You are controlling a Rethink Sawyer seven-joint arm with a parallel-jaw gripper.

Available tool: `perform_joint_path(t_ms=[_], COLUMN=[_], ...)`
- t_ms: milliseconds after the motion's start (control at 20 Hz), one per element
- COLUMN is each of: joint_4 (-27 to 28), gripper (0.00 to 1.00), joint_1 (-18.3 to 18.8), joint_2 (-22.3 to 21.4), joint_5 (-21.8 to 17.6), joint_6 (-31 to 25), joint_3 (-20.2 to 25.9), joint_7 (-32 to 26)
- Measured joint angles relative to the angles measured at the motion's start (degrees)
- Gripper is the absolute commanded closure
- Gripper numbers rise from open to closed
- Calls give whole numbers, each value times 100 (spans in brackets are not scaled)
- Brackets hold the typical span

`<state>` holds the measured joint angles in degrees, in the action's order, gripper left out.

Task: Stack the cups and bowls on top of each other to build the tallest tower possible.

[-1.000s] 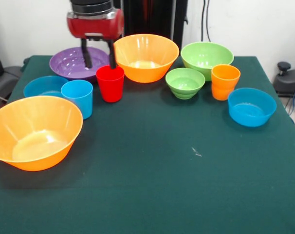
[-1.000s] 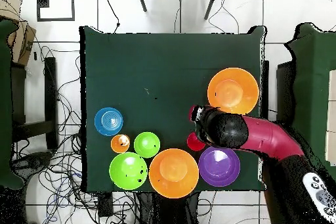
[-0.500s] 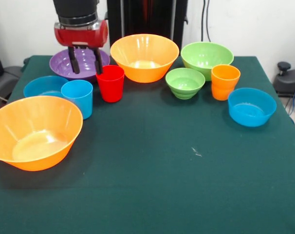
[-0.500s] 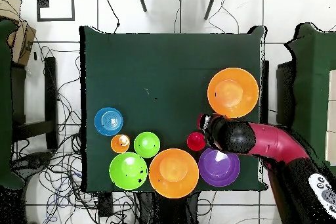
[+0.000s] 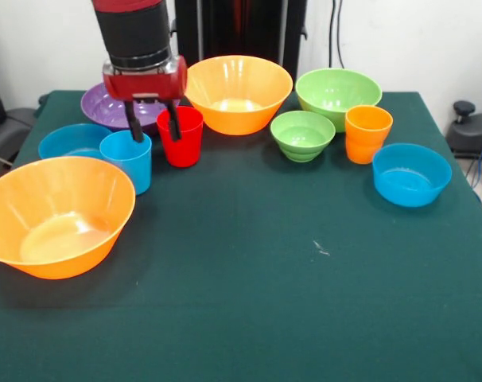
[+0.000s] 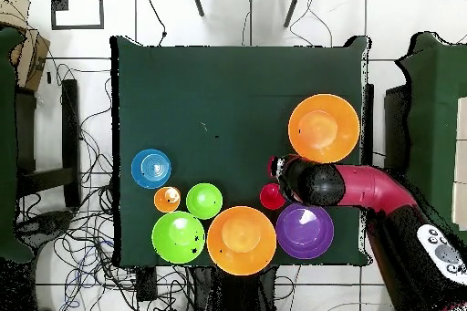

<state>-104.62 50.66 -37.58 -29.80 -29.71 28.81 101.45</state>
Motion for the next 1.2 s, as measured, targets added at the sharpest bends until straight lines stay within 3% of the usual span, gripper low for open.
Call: perform_joint_path(t_ms=[700, 1200], joint_4=[454, 453], gripper=[0, 0], joint_1=[311, 933], joint_2=[475, 471], joint_5=[-39, -39], joint_6=[-660, -848], joint_3=[800, 1203], joint_7=[-551, -577])
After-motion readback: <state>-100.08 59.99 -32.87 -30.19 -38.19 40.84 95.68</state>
